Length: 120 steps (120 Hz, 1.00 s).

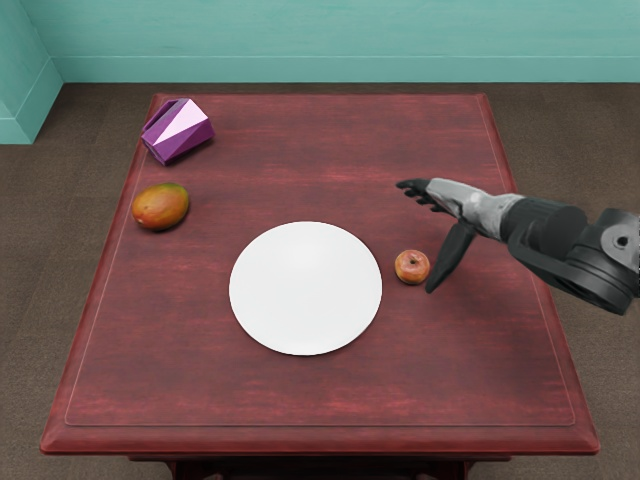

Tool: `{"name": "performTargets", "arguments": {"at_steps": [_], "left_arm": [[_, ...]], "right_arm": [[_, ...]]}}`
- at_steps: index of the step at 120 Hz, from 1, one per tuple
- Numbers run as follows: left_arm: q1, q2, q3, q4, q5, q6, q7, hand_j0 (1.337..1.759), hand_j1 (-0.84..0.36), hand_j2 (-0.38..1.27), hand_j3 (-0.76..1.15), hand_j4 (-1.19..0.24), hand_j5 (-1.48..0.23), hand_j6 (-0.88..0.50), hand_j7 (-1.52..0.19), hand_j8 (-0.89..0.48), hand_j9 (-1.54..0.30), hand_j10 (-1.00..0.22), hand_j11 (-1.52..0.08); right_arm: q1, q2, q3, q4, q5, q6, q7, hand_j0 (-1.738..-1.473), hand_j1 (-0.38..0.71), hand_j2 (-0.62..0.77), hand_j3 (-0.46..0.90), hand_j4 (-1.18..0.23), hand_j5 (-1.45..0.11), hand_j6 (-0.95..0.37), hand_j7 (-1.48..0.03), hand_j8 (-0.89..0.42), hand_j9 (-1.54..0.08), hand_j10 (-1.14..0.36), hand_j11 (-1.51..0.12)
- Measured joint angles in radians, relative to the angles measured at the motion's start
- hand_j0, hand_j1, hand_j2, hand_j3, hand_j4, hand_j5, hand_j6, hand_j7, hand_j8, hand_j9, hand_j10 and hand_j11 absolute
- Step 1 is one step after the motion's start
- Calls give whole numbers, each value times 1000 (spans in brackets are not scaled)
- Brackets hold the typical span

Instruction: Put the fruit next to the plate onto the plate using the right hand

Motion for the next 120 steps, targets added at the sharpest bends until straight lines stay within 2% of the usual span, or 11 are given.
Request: {"name": "performTargets", "arguments": {"at_steps": [14, 28, 65, 96, 120], "left_arm": [[0, 0, 0, 0, 0, 0, 0, 1658, 55, 49, 0, -245, -318, -245, -318, -245, -318, -245, -318], [0, 0, 0, 0, 0, 0, 0, 1658, 55, 49, 0, -245, -318, -245, -318, -245, -318, -245, -318], [0, 0, 0, 0, 0, 0, 0, 1658, 55, 49, 0, -245, -318, -245, -318, -245, -318, -245, -318], [0, 0, 0, 0, 0, 0, 0, 1658, 55, 49, 0, -245, -318, -245, -318, -245, -318, -245, -318], [0, 0, 0, 0, 0, 0, 0, 1658, 55, 49, 0, -245, -318, -245, -318, -245, -318, -245, -318]], "right_arm": [[-4, 18, -20, -1, -13, -12, 0, -1658, -209, -22, 0, -120, -154, -122, -153, -121, -153, -120, -153], [-20, 36, -46, -1, -98, -53, -1, -1658, -152, -31, 0, -168, -215, -169, -215, -168, -215, -167, -215], [-102, 83, -61, 0, -323, -129, -1, -1658, -92, -41, 0, -218, -280, -219, -280, -218, -280, -217, -280], [-158, 108, -74, 2, -392, -173, -1, -1658, -40, -49, 0, -262, -337, -263, -337, -262, -337, -261, -337], [-171, 112, -82, 3, -406, -203, -1, -1658, 36, -62, 0, -325, -419, -326, -419, -325, -419, -324, -419]]}}
